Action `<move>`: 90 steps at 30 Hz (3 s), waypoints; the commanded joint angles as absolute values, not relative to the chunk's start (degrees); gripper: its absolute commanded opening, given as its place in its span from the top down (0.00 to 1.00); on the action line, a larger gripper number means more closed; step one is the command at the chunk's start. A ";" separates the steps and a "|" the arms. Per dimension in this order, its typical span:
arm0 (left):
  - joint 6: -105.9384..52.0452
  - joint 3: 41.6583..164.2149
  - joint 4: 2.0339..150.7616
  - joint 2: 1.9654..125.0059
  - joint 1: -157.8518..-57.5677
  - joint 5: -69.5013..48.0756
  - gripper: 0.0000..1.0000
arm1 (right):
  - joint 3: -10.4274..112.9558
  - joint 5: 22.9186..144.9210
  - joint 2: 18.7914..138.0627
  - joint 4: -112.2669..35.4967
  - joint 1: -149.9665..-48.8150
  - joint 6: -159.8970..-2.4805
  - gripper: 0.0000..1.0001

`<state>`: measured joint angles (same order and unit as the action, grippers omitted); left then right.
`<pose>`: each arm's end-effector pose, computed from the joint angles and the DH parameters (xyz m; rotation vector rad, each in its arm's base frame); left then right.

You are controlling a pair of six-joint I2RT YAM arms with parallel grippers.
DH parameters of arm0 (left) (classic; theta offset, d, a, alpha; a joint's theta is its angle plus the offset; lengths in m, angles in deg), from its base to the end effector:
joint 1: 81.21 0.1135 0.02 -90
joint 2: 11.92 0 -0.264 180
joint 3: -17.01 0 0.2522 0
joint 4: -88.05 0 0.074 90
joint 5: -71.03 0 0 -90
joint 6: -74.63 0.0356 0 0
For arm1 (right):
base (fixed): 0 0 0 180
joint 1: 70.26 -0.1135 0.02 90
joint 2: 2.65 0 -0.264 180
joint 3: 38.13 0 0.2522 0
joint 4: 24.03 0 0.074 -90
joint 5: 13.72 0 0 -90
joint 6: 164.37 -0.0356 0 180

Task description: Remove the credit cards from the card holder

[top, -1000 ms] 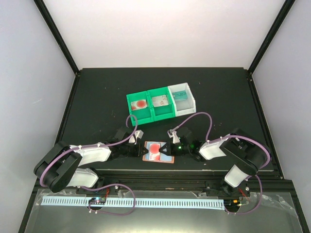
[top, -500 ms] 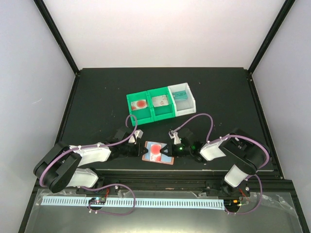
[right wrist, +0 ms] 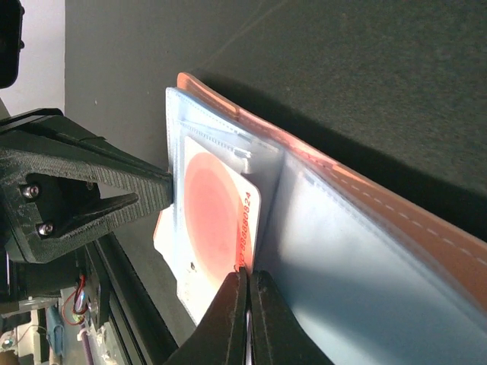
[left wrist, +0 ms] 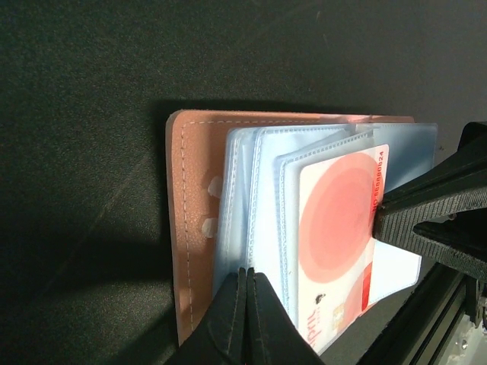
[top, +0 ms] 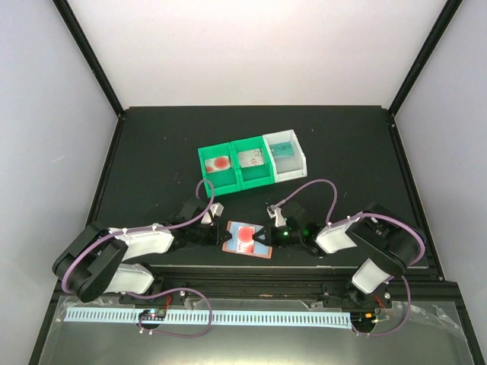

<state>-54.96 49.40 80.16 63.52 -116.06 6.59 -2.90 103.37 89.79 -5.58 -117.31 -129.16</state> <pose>0.1593 -0.1296 0.1145 0.1040 2.6718 -1.0532 0.1586 0.1942 0.0991 -0.1237 2.6040 1.3573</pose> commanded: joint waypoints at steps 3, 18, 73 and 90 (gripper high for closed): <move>-56.39 48.47 77.87 64.61 -115.83 2.37 0.98 | -4.81 102.03 88.07 -3.73 -116.43 -130.31 0.99; -60.45 46.31 79.07 61.82 -115.96 3.66 0.98 | -6.85 100.54 82.67 -7.23 -114.22 -128.60 0.99; -76.90 44.13 96.20 31.79 -117.16 16.82 0.54 | -8.47 102.99 63.06 11.74 -116.20 -148.66 0.99; -76.54 44.13 97.75 31.81 -117.24 17.87 0.98 | -8.48 104.59 64.00 12.08 -116.72 -147.76 0.99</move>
<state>-77.04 44.00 94.74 31.96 -116.96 16.47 -9.04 103.50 64.06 10.26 -116.33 -148.44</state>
